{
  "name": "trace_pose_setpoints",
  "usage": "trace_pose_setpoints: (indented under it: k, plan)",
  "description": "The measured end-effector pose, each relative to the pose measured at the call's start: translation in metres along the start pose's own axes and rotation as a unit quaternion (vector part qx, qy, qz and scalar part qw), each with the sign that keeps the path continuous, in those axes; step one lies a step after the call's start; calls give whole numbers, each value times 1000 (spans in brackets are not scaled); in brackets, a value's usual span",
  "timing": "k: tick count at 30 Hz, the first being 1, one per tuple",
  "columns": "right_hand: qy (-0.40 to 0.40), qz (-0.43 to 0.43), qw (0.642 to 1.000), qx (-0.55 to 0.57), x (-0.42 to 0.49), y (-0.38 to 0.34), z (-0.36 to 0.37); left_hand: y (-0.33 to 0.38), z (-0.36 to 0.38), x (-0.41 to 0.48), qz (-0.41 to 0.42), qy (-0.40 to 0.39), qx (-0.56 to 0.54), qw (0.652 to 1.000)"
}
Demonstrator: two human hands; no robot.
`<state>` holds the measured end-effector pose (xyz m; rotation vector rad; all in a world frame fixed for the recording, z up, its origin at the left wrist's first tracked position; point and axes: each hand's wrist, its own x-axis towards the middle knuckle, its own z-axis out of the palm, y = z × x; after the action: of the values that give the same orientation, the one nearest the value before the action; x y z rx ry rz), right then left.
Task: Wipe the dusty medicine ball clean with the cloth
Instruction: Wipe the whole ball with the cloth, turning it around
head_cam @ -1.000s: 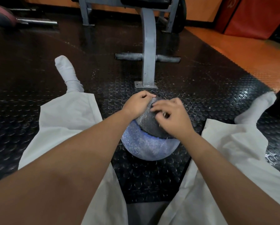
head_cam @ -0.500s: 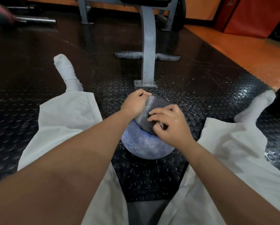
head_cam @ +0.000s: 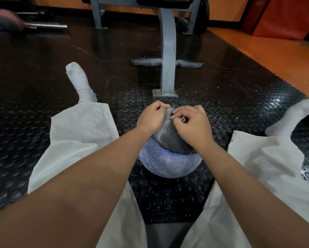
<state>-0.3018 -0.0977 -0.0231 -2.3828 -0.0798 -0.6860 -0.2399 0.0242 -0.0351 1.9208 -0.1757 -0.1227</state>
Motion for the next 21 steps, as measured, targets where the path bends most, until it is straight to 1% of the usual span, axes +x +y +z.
trace_pose_setpoints:
  k: [1,2,3,5,8,10,11,12,13,15,16,17,18,19,21]
  plan:
    - [6,23,1000,-7,3,-1,2,0,0,0,-1,2,1,1000]
    - [12,27,999,-12,2,-2,4,1,0,1,0,4,2,1000]
    - [19,11,1000,-12,-2,-5,5,2,-1,2,0,4,2,1000]
    - [20,-60,998,-14,-18,-7,7,3,-1,5,0,5,4,1000]
    - [-12,-193,980,-49,-44,-7,9,1,0,8,-1,7,11,1000]
    - [-25,-234,970,-59,-43,-3,5,2,2,7,5,7,15,1000]
    - [-27,-232,971,-52,-37,-1,3,2,3,6,9,7,17,1000]
    - [-25,-209,977,-40,-30,1,1,2,3,5,13,8,17,1000]
    - [-20,-164,986,-22,-20,0,0,2,3,3,15,8,18,1000]
    - [-11,-30,999,-1,-1,-1,-2,3,3,2,13,10,25,1000]
    - [-6,29,1000,-5,7,0,-1,3,3,2,11,10,27,1000]
    - [1,62,998,-14,10,1,0,4,3,3,9,11,27,1000]
    - [11,65,998,-18,9,2,2,4,2,4,7,10,25,1000]
    - [24,45,999,-16,4,0,4,6,1,6,7,9,25,1000]
    - [45,-32,998,-12,-14,-1,9,8,-1,10,5,9,26,1000]
